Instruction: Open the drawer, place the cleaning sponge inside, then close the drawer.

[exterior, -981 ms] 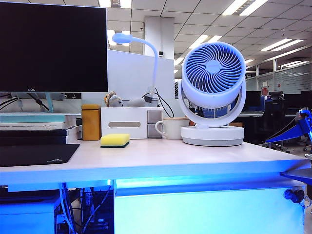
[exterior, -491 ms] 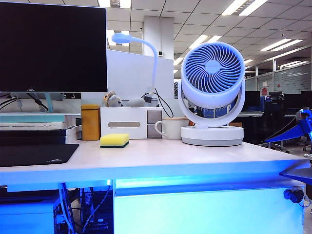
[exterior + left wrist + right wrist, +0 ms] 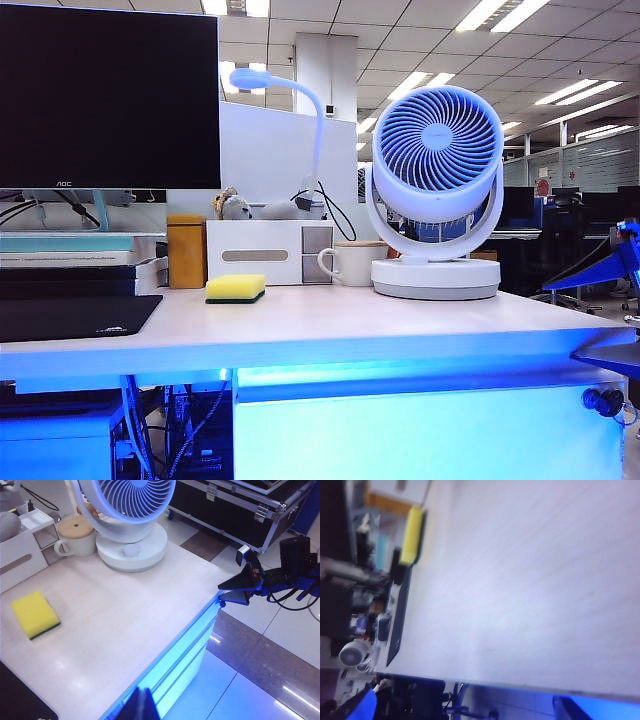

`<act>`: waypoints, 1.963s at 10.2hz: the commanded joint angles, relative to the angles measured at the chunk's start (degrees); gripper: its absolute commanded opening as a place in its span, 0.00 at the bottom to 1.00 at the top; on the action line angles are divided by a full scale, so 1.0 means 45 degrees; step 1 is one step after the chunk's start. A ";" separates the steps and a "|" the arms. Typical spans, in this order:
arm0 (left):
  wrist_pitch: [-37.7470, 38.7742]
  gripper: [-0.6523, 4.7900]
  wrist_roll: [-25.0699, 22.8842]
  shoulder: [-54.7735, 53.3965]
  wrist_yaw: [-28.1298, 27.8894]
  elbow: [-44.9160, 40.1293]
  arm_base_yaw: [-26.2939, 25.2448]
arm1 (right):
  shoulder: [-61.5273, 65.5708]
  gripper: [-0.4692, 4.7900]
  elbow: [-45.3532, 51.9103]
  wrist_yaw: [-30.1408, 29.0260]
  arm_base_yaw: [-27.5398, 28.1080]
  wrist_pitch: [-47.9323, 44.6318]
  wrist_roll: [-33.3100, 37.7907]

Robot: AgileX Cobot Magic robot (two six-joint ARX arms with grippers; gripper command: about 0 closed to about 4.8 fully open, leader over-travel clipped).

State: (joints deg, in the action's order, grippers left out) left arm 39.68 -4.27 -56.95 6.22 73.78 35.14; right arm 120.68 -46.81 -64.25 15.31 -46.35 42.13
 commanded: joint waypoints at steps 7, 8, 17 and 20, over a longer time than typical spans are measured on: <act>-0.0267 0.11 0.0039 0.0102 0.0068 0.0058 0.0005 | -0.0301 0.97 -0.0199 -0.0845 -0.0044 -0.0112 -0.0204; -0.0296 0.11 0.0029 0.0102 0.0107 0.0058 0.0005 | -0.0301 0.97 -0.0204 -0.0559 0.0024 0.0588 -0.0335; -0.0355 0.11 0.0000 0.0083 0.0097 0.0053 0.0000 | -0.0272 1.00 -0.0223 0.0729 0.0767 0.3468 -0.2671; -0.0267 0.11 -0.0005 0.0078 0.0097 0.0053 0.0005 | -0.0219 1.00 -0.0238 0.0583 0.0724 0.2637 -0.2628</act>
State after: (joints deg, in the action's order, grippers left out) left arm 38.79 -4.27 -56.71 6.46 73.78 35.14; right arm 119.72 -47.62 -60.75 18.63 -32.38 30.37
